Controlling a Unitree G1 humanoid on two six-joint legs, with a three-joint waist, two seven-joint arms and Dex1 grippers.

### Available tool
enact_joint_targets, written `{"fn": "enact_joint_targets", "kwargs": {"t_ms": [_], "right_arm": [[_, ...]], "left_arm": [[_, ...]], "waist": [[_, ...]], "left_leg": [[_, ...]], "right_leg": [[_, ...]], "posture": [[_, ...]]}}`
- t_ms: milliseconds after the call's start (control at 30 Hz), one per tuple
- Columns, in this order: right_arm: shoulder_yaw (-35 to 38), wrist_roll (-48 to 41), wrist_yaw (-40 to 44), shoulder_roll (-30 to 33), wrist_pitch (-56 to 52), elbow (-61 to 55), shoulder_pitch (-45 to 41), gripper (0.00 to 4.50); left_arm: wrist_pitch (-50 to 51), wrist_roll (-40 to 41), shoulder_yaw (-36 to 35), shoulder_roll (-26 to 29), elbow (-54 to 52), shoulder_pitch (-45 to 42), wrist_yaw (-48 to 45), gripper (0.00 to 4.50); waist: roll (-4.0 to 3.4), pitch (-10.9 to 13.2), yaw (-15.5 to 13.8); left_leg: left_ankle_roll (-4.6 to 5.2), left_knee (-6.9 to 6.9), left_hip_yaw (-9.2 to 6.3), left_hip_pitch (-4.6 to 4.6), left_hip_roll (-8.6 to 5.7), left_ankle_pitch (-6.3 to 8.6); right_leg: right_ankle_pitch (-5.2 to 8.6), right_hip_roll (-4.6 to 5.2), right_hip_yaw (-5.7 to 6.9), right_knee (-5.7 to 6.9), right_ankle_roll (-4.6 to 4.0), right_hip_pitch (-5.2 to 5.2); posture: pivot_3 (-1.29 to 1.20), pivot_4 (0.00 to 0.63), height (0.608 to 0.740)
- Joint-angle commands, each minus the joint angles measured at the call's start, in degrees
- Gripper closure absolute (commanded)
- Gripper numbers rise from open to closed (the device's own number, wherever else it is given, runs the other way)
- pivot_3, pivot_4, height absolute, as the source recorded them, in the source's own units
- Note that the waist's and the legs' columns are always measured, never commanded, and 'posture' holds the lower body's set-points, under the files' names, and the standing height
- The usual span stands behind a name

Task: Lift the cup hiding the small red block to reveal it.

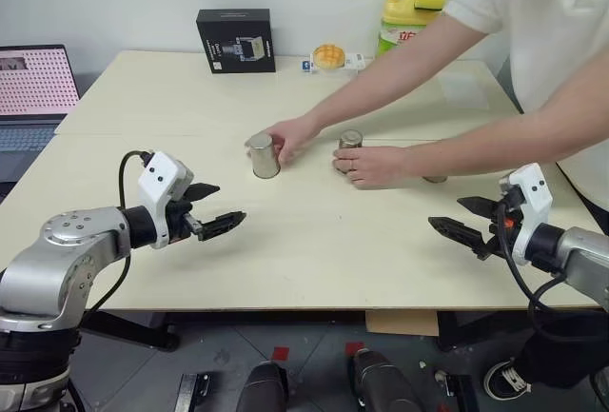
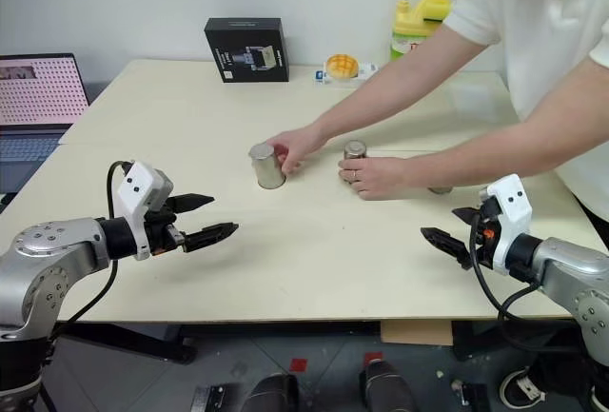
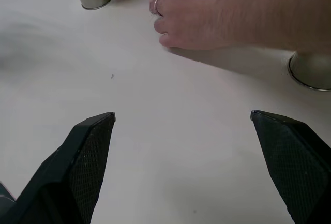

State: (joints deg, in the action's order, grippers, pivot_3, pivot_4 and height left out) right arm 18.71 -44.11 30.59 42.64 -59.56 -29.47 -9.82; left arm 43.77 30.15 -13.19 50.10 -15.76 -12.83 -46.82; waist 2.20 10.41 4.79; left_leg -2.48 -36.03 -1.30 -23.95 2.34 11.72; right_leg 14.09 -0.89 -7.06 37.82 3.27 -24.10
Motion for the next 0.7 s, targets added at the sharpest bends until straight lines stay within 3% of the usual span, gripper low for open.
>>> {"fn": "enact_joint_targets", "kwargs": {"t_ms": [33, 167, 333, 533, 700], "right_arm": [[-1.41, -2.04, -0.08, -0.66, 0.10, -2.58, -1.98, 0.04], [-7.64, -1.63, 3.19, -0.20, 1.33, -3.20, -5.29, 0.04], [-16.98, 0.99, 8.65, -1.20, 5.13, -1.78, -14.27, 0.04], [-19.78, 2.50, 9.44, -3.22, 7.62, -0.04, -19.98, 0.04], [-19.89, 4.71, 8.21, -3.57, 8.99, 0.05, -19.65, 0.04]], "left_arm": [[0.01, 0.35, -2.81, 1.19, -2.17, 0.65, 0.51, 0.00], [-2.09, -1.46, -3.27, -1.02, -0.01, 0.25, 3.83, 0.00], [-10.07, -7.37, 3.17, -11.18, 6.52, -3.80, 10.78, 0.00], [-20.82, -14.73, 7.69, -21.31, 17.68, -10.63, 18.21, 0.00], [-30.17, -19.87, 10.09, -27.63, 30.71, -17.40, 22.06, 0.00]], "waist": [[0.00, 0.00, 0.00], [0.00, 0.00, -0.01], [-0.02, -0.02, -0.14], [0.08, -0.07, -0.76], [0.07, -0.07, -1.79]], "left_leg": [[0.00, 0.00, 0.00, 0.01, 0.00, 0.00], [0.00, -0.01, 0.00, 0.03, 0.00, 0.00], [0.00, -0.07, 0.00, 0.06, -0.02, -0.01], [0.00, -0.07, -0.05, -0.03, -0.07, -0.01], [0.00, -0.05, -0.08, -0.06, -0.10, -0.01]], "right_leg": [[0.00, 0.00, 0.00, 0.01, 0.00, 0.00], [0.00, 0.00, 0.00, 0.06, -0.01, -0.01], [0.00, 0.00, 0.01, 0.09, 0.00, 0.04], [-0.17, 0.00, 0.02, 0.08, 0.28, 0.02], [-0.20, -0.01, 0.02, 0.07, 0.33, 0.03]], "posture": [[0.00, 0.150, 0.740], [0.00, 0.150, 0.740], [0.00, 0.150, 0.740], [0.00, 0.150, 0.740], [0.00, 0.150, 0.740]]}}
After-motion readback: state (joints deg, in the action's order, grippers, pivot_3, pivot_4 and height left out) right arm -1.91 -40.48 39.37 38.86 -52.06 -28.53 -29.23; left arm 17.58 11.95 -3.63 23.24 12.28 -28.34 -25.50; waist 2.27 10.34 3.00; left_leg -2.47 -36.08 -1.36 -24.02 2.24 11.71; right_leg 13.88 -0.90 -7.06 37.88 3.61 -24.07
